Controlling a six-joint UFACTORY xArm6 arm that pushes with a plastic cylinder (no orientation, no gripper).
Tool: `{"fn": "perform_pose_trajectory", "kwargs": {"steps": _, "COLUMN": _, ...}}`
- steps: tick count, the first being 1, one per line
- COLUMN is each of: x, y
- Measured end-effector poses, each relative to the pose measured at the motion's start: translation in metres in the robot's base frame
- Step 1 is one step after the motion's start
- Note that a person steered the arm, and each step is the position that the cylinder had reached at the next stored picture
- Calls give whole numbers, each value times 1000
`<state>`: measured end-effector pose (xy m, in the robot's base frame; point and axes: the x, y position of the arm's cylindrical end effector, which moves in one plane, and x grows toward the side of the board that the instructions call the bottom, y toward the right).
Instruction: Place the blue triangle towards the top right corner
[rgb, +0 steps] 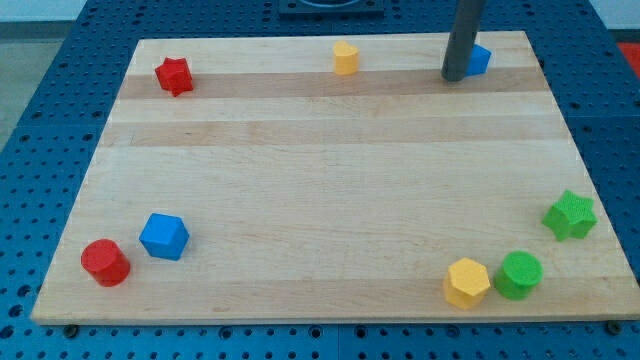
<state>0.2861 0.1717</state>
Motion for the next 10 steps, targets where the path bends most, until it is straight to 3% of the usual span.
{"fn": "perform_pose_trajectory", "kwargs": {"steps": 2, "x": 0, "y": 6}}
{"fn": "perform_pose_trajectory", "kwargs": {"steps": 6, "x": 94, "y": -37}}
{"fn": "perform_pose_trajectory", "kwargs": {"steps": 10, "x": 126, "y": -78}}
